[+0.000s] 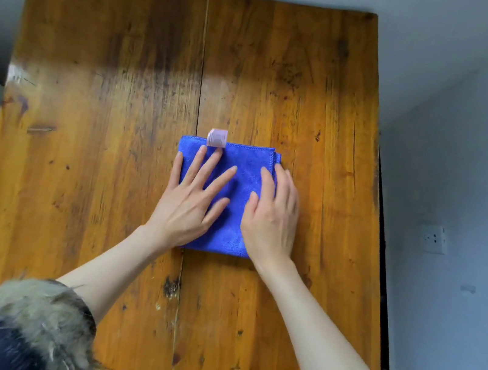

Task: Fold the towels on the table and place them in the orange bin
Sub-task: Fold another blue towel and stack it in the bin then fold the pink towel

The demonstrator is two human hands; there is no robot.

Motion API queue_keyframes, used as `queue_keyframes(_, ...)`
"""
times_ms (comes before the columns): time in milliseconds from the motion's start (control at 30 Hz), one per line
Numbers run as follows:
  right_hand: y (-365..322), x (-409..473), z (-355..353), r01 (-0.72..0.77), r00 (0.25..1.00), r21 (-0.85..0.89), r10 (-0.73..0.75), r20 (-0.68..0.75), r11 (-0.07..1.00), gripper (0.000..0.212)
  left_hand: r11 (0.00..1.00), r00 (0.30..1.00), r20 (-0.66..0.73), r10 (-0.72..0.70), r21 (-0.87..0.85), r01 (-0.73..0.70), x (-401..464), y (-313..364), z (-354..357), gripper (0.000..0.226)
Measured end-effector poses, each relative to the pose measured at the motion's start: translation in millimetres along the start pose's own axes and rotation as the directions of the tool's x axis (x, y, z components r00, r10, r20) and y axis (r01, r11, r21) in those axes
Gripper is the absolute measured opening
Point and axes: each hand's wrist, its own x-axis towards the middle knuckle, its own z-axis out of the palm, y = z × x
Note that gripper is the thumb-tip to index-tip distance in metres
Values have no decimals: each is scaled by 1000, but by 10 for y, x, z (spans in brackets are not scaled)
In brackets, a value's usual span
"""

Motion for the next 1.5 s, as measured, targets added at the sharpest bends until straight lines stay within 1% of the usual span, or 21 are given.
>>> queue_keyframes(67, -5, 189, 131, 142, 988, -99, -136, 67, 985, 50, 999, 997, -70, 37, -34, -40, 96, -49, -16, 47)
queue_keyframes(133, 56, 336, 243, 184, 977, -144, -165, 132, 972, 53, 996, 993, -85, 79, -36, -82, 164, -98, 3, 43)
queue_keyframes(233, 216, 321, 352, 169, 970, -146, -138, 199, 975, 55, 994, 993, -48, 108, 8, -107, 181, -133, 97, 48)
queue_keyframes(333, 265, 272, 388, 116, 977, -102, -96, 190, 988, 56, 993, 994, -27, 105, 54, -103, 174, -136, 160, 51)
queue_keyframes(400, 248, 276, 389, 105, 977, -119, -80, 198, 987, 57, 992, 994, -12, 111, 65, -110, 175, -150, 156, 52)
queue_keyframes(467, 221, 291, 348, 106, 966, -159, -64, 249, 982, 59, 991, 992, 14, 124, 56, -125, 170, -167, 133, 52)
queue_keyframes(600, 161, 289, 233, 92, 944, -172, -30, 330, 981, 63, 986, 987, 38, 158, -54, -155, 92, -171, 35, 48)
queue_keyframes(667, 133, 239, 171, 14, 948, -116, 23, 316, 993, 61, 974, 990, 6, 141, -182, -137, -25, -185, -25, 45)
queue_keyframes(700, 115, 192, 127, -65, 957, -79, 84, 277, 995, 59, 958, 996, -26, 89, -271, -93, -94, -197, -52, 43)
queue_keyframes(767, 70, 72, 37, -259, 952, 1, 255, 168, 966, 52, 886, 988, -89, -128, -457, 74, -214, -231, -95, 40)
queue_keyframes(800, 46, 10, 9, -352, 929, 40, 345, 131, 935, 48, 824, 958, -91, -271, -537, 182, -259, -242, -110, 38)
queue_keyframes(867, -5, -61, -31, -521, 851, 114, 507, 136, 846, 42, 653, 859, -3, -513, -651, 387, -296, -253, -141, 35)
queue_keyframes(900, -21, -60, -46, -592, 805, 150, 572, 159, 792, 40, 565, 805, 69, -589, -677, 472, -290, -257, -170, 35)
queue_keyframes(967, -37, -4, -73, -700, 714, 226, 662, 228, 677, 38, 429, 716, 202, -668, -681, 593, -246, -281, -220, 38)
queue_keyframes(1067, -35, 122, -97, -798, 601, 301, 723, 340, 522, 38, 300, 653, 370, -661, -667, 682, -145, -303, -288, 43)
queue_keyframes(1167, -5, 182, -61, -828, 560, 252, 713, 423, 501, 38, 229, 633, 497, -593, -649, 725, -100, -315, -302, 43)
queue_keyframes(1233, 34, 209, -63, -848, 527, 264, 687, 500, 459, 36, 144, 619, 558, -553, -667, 731, -105, -328, -313, 43)
queue_keyframes(1300, 56, 243, -121, -857, 512, 307, 630, 584, 413, 26, 70, 604, 605, -518, -674, 735, -112, -336, -332, 41)
queue_keyframes(1367, 37, 275, -209, -865, 497, 326, 561, 663, 381, 16, 26, 592, 640, -490, -668, 744, -104, -326, -372, 38)
queue_keyframes(1433, 39, 267, -260, -868, 490, 348, 505, 710, 354, 14, -72, 564, 690, -454, -659, 749, -118, -299, -416, 37)
queue_keyframes(1500, 47, 231, -300, -856, 512, 382, 475, 715, 348, 18, -162, 546, 734, -403, -645, 747, -187, -256, -467, 34)
